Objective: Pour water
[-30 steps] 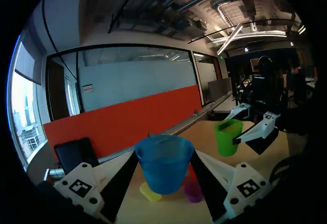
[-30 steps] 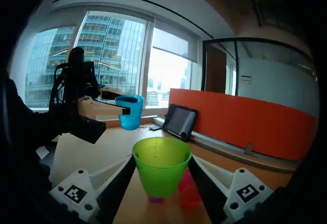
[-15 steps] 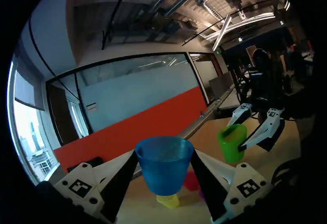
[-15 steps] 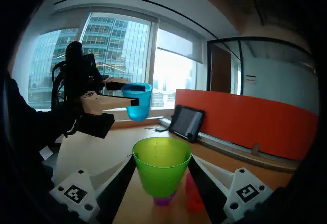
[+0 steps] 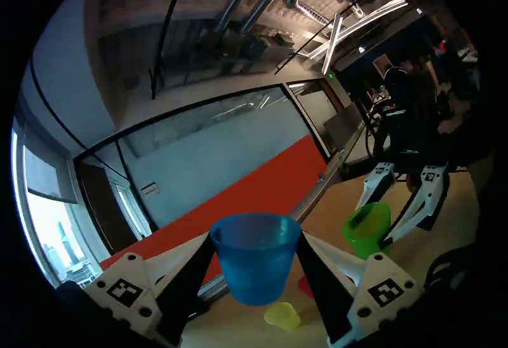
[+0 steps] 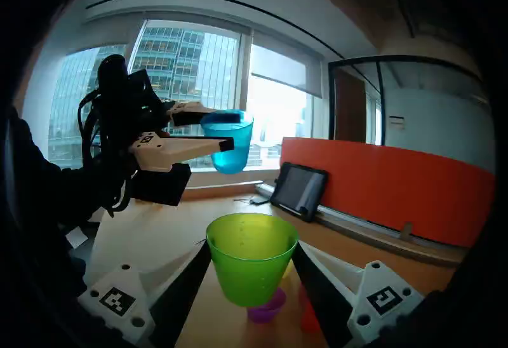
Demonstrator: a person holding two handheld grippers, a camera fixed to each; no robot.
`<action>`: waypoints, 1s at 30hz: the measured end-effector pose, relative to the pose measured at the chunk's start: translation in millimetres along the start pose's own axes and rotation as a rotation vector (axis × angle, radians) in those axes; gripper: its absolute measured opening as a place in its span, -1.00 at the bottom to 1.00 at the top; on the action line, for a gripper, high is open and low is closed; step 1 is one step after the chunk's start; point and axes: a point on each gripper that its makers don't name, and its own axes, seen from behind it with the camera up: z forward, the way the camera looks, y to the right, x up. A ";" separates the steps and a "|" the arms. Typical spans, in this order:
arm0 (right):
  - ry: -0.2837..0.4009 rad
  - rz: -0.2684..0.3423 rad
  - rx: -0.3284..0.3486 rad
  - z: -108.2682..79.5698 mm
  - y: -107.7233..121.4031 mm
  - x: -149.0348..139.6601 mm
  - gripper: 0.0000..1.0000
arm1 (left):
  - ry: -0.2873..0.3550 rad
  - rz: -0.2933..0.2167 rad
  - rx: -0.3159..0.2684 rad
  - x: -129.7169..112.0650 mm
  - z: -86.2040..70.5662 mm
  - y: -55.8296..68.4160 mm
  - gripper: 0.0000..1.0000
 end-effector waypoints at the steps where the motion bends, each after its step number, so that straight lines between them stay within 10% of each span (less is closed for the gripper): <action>1: 0.000 0.000 0.002 1.0 -0.8 -0.1 0.82 | 0.003 0.011 -0.001 1.6 0.5 0.4 0.74; 30: 0.006 0.006 0.062 23.6 -14.7 -4.3 0.81 | 0.058 0.352 0.003 51.6 11.1 5.5 0.74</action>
